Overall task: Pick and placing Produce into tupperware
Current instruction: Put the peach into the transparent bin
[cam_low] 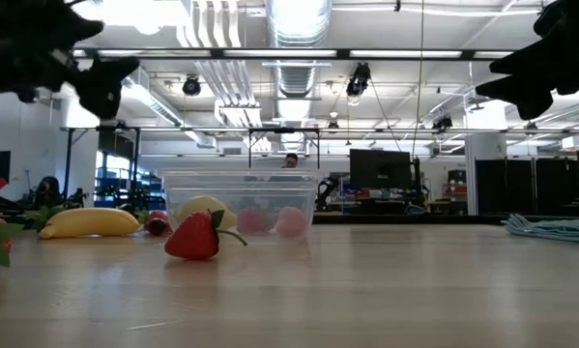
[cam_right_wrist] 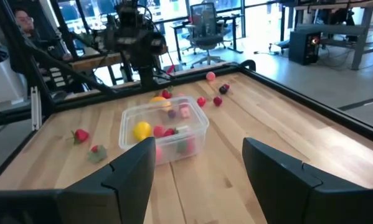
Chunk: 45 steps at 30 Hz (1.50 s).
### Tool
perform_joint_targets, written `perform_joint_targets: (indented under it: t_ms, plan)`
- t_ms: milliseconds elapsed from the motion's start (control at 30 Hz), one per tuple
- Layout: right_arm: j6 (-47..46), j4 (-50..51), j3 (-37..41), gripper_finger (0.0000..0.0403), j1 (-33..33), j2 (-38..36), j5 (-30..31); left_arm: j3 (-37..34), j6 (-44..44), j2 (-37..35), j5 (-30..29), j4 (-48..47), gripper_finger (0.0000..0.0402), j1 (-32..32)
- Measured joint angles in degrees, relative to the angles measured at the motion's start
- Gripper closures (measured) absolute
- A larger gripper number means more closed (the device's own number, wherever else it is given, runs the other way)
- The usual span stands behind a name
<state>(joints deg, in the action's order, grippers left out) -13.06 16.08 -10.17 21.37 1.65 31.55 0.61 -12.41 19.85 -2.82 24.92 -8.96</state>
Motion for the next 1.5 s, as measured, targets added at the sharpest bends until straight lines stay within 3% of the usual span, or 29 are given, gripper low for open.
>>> perform_joint_targets:
  t_ms: [67,233,267,300,367,467,500,700,767,833,933,1033,1100,1167,1367,1500]
  plan:
    - [0.01,0.02,0.0,0.017,0.0,0.0,0.0,0.17,0.95,0.31,-13.18,7.09,0.0152,0.1]
    - [0.0,-0.02,0.0,0.017,-0.02,0.0,0.0,1.12,-0.38,1.4,-58.89,34.57,0.0152,0.77]
    - [0.0,-0.02,0.0,0.017,0.0,0.0,-0.03,1.6,-0.56,1.78,-66.3,39.53,0.0152,1.06]
    - [0.0,-0.01,0.0,0.017,0.0,0.0,-0.02,2.01,0.29,2.0,-69.84,42.75,0.0152,1.16]
    - [0.0,0.0,0.0,0.017,-0.01,0.0,-0.03,3.74,6.31,2.5,-66.07,42.59,0.0152,1.21]
    - [0.0,0.0,0.0,0.017,-0.02,0.0,-0.03,8.51,15.02,4.78,-45.6,31.01,0.0152,1.21]
    - [0.0,-0.03,0.0,0.017,0.0,0.03,-0.03,10.97,15.5,6.27,-43.02,25.68,0.0152,1.25]
    - [0.0,-0.01,0.02,0.017,-0.01,0.11,-0.05,34.14,15.36,17.8,-54.95,-9.99,0.0152,4.97]
    - [0.0,-0.03,0.02,0.017,-0.02,0.11,-0.05,44.27,15.41,23.3,-55.24,-26.27,0.0152,8.63]
    - [0.0,0.0,0.02,0.017,-0.02,0.11,-0.05,54.72,9.22,28.77,-55.31,-45.49,0.0152,14.53]
    - [0.0,-0.02,0.02,0.017,0.0,0.17,-0.05,68.38,-5.11,36.78,-50.66,-76.22,0.0152,25.93]
    - [0.0,-0.1,0.02,0.017,-0.01,0.32,-0.06,76.16,-14.74,43.51,-38.19,-97.02,0.0152,37.65]
    - [0.0,0.04,0.04,0.017,-0.02,0.35,-0.07,77.17,-16.17,47.06,-30.55,-103.6,0.0152,43.91]
    - [0.0,-0.09,0.02,0.017,-0.02,0.37,-0.07,75.97,-15.92,49.89,-26.68,-106.08,0.0152,48.1]
    - [0.0,-0.02,0.02,0.017,-0.02,0.33,-0.07,69.75,-15.67,56.28,-26.41,-105.12,0.0152,55.44]
    - [0.0,-0.02,0.04,0.017,-0.02,0.33,-0.07,67.83,-10.36,61.01,-26.56,-105.06,0.0152,56.43]
